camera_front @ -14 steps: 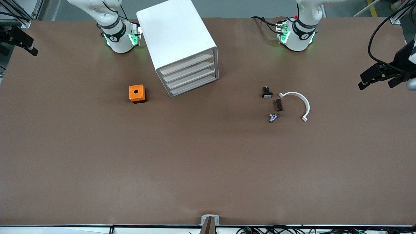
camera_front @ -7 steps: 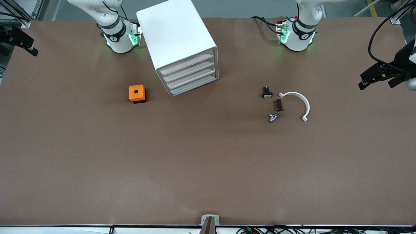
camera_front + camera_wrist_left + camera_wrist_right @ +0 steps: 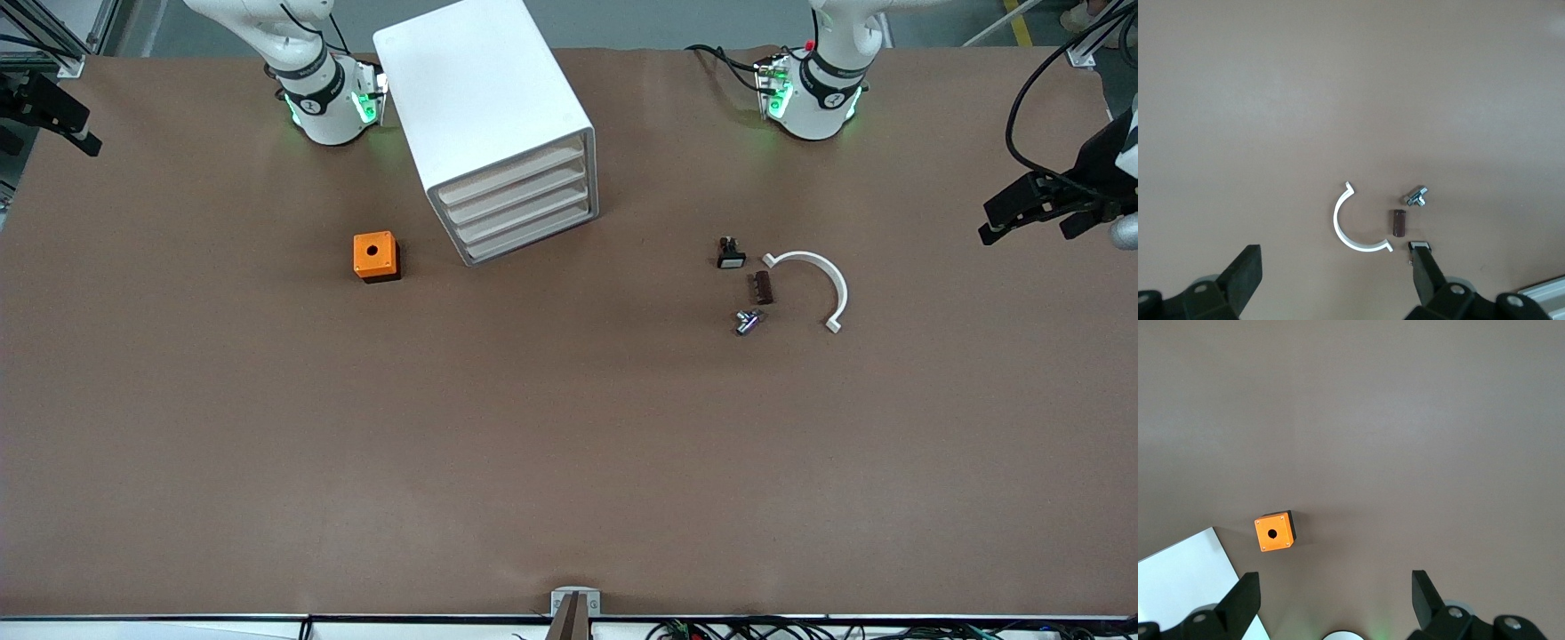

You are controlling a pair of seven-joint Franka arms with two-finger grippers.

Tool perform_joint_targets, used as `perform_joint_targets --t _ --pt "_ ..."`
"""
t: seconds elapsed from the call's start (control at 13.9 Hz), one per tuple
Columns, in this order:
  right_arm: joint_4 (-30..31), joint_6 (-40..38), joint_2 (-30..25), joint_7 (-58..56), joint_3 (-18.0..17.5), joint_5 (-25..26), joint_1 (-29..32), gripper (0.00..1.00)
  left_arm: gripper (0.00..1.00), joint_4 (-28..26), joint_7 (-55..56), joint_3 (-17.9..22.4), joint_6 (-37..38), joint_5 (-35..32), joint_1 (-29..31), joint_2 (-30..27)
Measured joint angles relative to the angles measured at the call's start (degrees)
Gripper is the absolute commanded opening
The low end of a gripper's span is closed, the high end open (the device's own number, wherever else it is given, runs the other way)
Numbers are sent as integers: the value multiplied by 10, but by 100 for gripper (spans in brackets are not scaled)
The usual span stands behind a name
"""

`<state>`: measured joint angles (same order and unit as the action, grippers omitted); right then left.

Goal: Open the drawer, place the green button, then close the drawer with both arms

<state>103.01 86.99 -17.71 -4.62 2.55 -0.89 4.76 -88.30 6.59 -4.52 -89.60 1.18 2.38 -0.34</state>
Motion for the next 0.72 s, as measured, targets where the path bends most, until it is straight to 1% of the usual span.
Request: perform_joint_targets --t 0.72 --pt "0 2 0 0 0 11 0 100 100 1 0 0 18 0 0 13"
